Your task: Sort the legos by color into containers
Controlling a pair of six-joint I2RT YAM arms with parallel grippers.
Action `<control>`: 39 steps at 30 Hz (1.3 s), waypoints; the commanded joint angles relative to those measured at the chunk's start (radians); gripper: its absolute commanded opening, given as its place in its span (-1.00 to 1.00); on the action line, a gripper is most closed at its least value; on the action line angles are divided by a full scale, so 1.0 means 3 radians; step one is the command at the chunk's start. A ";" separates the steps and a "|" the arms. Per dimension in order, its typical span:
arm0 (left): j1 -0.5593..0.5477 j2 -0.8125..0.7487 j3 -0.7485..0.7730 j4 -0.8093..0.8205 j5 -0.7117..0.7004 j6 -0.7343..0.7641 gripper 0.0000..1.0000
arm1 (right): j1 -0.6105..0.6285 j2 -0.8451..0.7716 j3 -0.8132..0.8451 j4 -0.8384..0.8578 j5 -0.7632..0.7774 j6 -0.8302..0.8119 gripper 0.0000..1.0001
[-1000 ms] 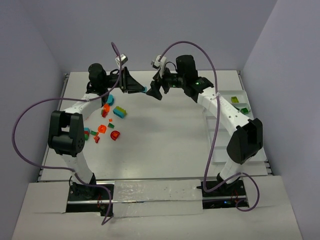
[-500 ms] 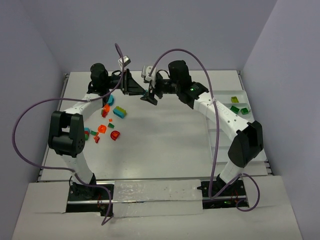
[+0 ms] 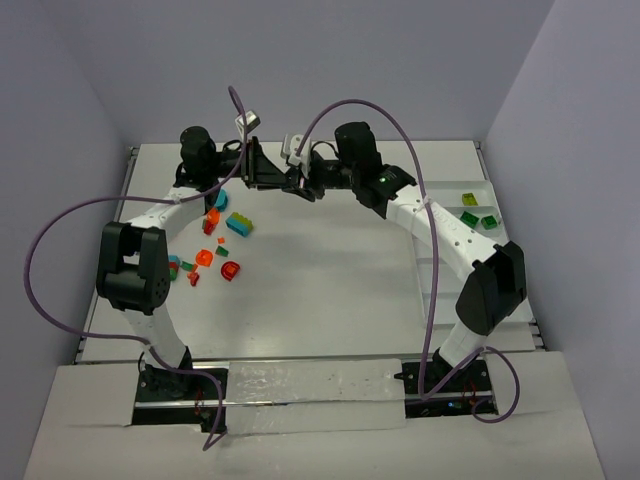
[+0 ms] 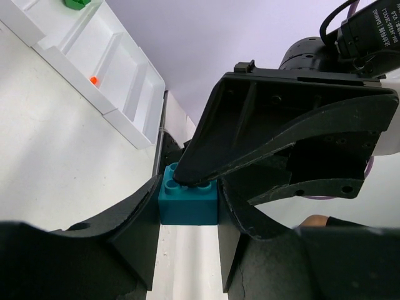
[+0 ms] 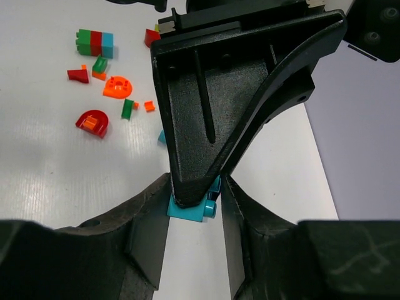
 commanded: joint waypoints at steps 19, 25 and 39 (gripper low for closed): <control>0.0018 -0.0145 0.0100 -0.0025 0.0048 0.0107 -0.34 | -0.0040 -0.0044 0.0061 0.0001 0.0249 0.0031 -0.43; 0.0165 -0.0237 0.0036 -0.0420 -0.0199 0.0427 0.97 | -0.0122 -0.0221 -0.0054 -0.0126 0.0379 0.0081 -1.00; 0.0197 -0.0741 0.0644 -0.2863 -0.2158 0.3195 0.98 | -0.1753 -0.0878 -0.0547 -0.2442 0.1107 -0.0569 -1.00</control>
